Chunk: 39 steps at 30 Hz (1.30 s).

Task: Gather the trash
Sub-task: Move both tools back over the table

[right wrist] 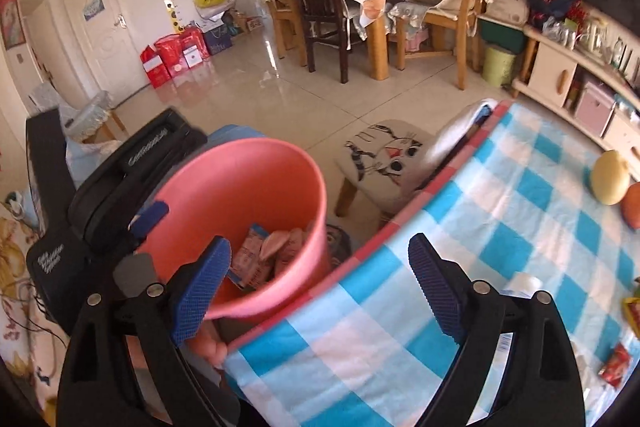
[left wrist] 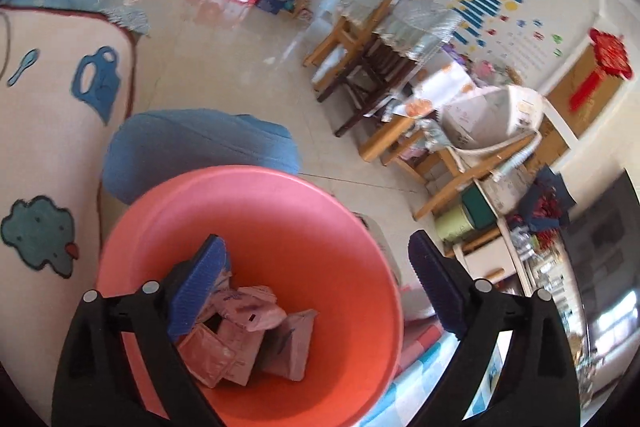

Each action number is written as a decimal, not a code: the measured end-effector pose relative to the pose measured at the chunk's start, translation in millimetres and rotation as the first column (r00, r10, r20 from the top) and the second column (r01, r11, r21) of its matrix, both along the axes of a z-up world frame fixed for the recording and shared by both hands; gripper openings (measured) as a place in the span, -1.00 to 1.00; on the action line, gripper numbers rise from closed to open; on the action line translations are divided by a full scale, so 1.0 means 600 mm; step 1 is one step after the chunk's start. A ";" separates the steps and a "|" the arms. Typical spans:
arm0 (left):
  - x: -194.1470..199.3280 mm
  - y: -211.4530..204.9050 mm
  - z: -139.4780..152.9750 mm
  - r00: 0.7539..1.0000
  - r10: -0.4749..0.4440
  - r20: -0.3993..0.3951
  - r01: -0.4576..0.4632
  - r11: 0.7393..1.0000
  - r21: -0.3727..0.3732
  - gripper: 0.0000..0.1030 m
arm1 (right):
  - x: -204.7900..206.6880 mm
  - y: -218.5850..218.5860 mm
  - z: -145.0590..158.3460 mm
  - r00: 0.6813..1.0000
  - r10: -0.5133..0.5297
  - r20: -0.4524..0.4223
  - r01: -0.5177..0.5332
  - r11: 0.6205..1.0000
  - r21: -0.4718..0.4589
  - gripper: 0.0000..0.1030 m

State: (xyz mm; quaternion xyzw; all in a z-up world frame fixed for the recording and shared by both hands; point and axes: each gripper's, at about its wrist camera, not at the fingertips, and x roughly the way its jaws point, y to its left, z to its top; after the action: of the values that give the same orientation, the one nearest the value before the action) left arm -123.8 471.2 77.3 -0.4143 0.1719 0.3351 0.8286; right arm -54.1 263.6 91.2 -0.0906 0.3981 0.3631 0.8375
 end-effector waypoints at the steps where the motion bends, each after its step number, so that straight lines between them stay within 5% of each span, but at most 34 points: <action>1: 0.006 -0.007 0.002 1.000 -0.025 0.009 0.025 0.999 0.021 0.84 | -0.003 -0.008 0.002 1.000 -0.007 0.017 0.007 1.000 -0.018 0.77; 7: 0.030 -0.071 0.024 0.979 -0.183 0.094 0.164 0.970 0.179 0.92 | -0.037 -0.061 0.001 0.986 -0.007 0.166 0.031 0.989 -0.142 0.85; 12: 0.047 -0.117 0.033 0.935 -0.324 0.143 0.290 0.932 0.217 0.92 | -0.065 -0.111 0.004 0.955 -0.014 0.297 0.085 0.971 -0.225 0.90; 19: 0.058 -0.182 0.053 0.898 -0.420 0.134 0.354 0.868 0.347 0.92 | -0.080 -0.186 0.011 0.906 -0.096 0.413 0.216 0.943 -0.254 0.91; 25: 0.069 -0.230 0.066 0.857 -0.505 0.106 0.416 0.797 0.438 0.92 | -0.077 -0.241 0.005 0.885 -0.164 0.436 0.287 0.929 -0.234 0.91; 39: 0.082 -0.328 0.065 0.749 -0.663 0.025 0.561 0.653 0.508 0.92 | -0.067 -0.360 0.012 0.861 -0.277 0.427 0.386 0.902 -0.192 0.91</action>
State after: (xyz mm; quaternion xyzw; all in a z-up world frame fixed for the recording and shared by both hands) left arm -74.6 274.4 116.3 -0.1505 0.1276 0.0202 0.9801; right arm -94.5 47.5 98.4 -0.2040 0.2790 0.1290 0.9294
